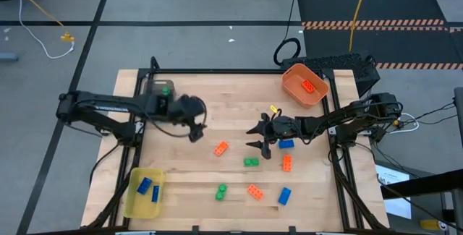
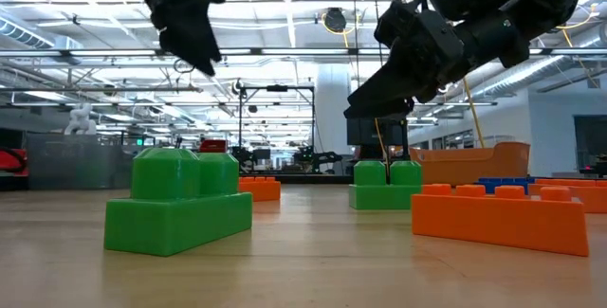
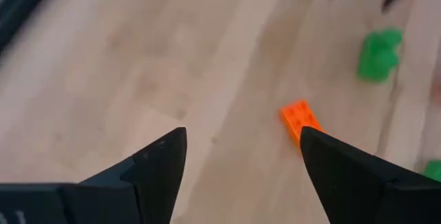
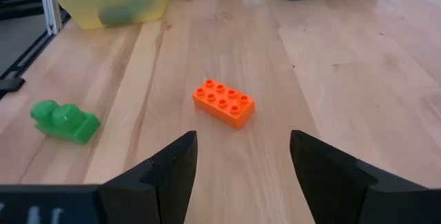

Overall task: Sort & place blocks by color
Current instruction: Put the blue game piece into the yellow bin

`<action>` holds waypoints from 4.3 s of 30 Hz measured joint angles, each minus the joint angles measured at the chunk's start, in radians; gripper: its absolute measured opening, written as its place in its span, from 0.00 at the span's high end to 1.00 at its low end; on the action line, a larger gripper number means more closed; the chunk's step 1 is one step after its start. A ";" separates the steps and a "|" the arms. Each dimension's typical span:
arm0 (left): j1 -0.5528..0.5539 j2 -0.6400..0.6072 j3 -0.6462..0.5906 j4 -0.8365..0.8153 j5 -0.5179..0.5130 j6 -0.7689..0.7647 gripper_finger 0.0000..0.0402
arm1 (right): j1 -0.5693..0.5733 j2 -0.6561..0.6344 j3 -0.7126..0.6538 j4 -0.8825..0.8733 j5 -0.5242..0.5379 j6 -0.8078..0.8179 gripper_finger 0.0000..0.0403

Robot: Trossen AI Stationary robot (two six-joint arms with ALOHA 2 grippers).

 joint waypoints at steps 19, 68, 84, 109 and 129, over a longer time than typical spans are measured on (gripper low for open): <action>-0.155 0.293 0.000 0.235 -0.028 -0.046 0.32 | -0.024 -0.333 0.052 -0.720 0.090 0.012 0.45; -0.275 0.369 0.000 0.326 -0.129 -0.043 0.32 | 0.090 0.054 0.171 -1.174 0.157 0.208 0.70; -0.280 0.368 0.000 0.363 -0.285 0.016 0.32 | 0.079 -0.011 0.161 -0.671 0.213 0.133 0.70; -0.272 0.391 -0.001 0.460 -0.387 0.737 0.32 | 0.060 -0.010 0.162 -0.476 0.127 0.087 0.70; -0.290 0.390 0.000 0.614 -0.404 1.197 0.18 | 0.068 -0.010 0.163 -0.299 0.027 0.025 0.70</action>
